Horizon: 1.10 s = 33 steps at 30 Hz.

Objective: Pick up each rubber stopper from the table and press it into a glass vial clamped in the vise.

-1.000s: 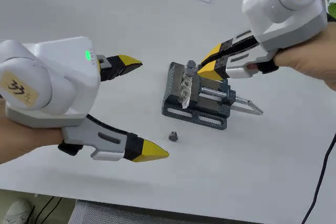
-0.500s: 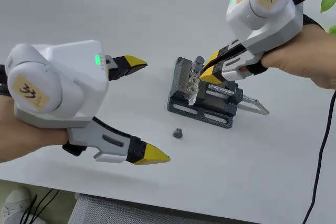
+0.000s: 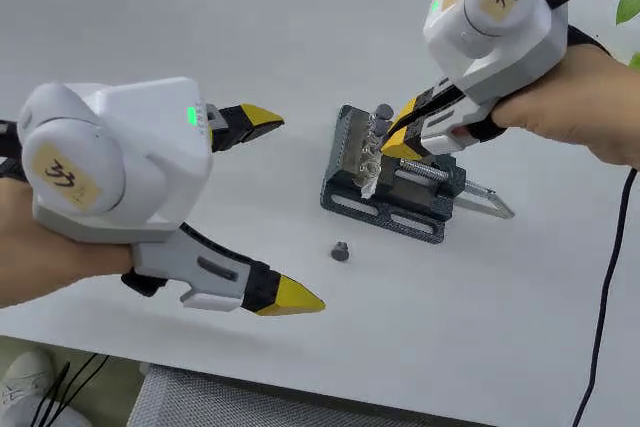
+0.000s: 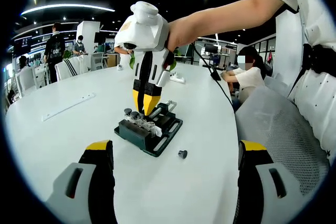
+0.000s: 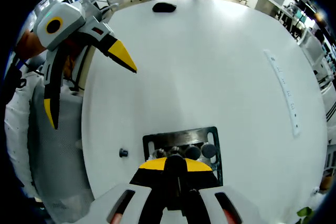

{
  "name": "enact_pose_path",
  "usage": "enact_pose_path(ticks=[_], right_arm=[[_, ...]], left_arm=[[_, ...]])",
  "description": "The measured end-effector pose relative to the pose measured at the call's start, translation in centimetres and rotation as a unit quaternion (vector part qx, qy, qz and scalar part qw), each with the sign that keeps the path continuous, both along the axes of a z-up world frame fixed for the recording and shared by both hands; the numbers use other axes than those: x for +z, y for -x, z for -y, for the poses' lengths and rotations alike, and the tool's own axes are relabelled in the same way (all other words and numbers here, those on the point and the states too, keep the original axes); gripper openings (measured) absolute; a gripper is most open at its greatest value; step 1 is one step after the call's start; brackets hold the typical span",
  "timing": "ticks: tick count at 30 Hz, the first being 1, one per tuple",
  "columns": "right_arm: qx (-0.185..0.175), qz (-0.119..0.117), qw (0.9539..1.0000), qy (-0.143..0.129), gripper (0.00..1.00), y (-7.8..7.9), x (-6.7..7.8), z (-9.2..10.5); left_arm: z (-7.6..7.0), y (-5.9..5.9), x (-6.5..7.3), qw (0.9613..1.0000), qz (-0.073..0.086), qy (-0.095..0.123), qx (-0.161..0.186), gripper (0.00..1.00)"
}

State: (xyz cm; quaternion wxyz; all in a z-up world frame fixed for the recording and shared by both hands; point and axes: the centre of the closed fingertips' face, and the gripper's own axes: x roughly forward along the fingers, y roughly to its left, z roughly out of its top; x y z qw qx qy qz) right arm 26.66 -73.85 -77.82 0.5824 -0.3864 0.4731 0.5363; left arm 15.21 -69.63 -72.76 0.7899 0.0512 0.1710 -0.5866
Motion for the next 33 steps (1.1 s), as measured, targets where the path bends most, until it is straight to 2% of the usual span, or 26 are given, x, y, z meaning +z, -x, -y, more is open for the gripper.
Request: enact_pose_path(ticks=[17, 23, 33], right_arm=[[0.008, -0.004, 0.9997, 0.022, 0.06, 0.14, -0.32, -0.29], [0.024, 0.000, 0.9987, 0.045, 0.06, 0.08, -0.55, -0.40], [0.027, -0.003, 0.9980, 0.057, 0.05, 0.01, -0.39, -0.28]], left_arm=[[0.07, 0.28, -0.29, 1.0000, -0.006, 0.001, -0.002, 0.98], [0.03, 0.23, -0.31, 1.0000, -0.008, 0.003, 0.000, 0.98], [-0.04, 0.17, -0.33, 0.9999, -0.011, 0.005, 0.002, 0.97]])
